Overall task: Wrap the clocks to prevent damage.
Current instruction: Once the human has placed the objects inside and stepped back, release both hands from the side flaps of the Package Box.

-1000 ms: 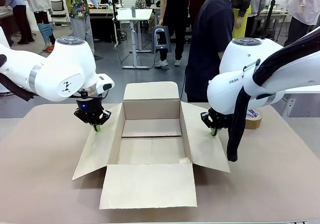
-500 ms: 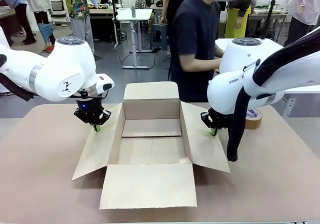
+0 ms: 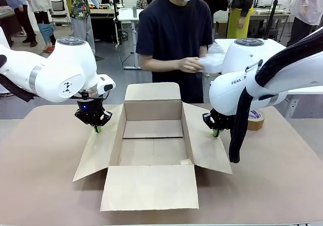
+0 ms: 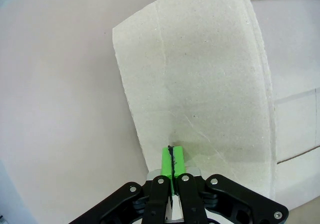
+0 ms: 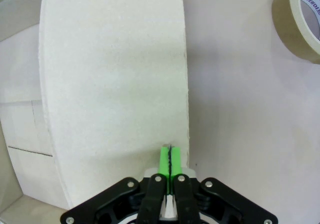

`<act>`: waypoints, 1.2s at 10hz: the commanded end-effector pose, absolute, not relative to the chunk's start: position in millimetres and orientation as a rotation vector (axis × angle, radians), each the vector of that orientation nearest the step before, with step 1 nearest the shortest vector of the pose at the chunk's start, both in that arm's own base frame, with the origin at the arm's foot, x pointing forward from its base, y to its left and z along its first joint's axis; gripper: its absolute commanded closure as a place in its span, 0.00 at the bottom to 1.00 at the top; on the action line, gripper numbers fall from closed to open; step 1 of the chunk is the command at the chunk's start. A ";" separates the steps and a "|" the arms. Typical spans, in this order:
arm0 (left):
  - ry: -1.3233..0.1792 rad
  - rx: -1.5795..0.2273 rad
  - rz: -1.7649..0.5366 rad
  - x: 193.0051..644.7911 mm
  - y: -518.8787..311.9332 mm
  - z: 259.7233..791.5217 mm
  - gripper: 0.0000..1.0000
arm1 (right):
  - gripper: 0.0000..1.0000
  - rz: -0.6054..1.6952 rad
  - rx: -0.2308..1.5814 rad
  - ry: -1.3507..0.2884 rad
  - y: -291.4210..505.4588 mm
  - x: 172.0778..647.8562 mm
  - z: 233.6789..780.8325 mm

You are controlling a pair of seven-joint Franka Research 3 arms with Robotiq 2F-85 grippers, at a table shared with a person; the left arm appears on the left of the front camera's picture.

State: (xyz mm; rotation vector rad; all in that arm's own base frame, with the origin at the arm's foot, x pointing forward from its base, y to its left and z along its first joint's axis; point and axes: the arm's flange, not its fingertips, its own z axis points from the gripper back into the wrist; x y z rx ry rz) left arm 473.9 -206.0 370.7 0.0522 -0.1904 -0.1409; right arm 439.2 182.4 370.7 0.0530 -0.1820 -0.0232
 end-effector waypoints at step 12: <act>-0.189 0.067 -0.149 472.8 -206.3 371.3 1.00 | 0.99 -0.033 0.038 -0.183 182.7 438.7 368.1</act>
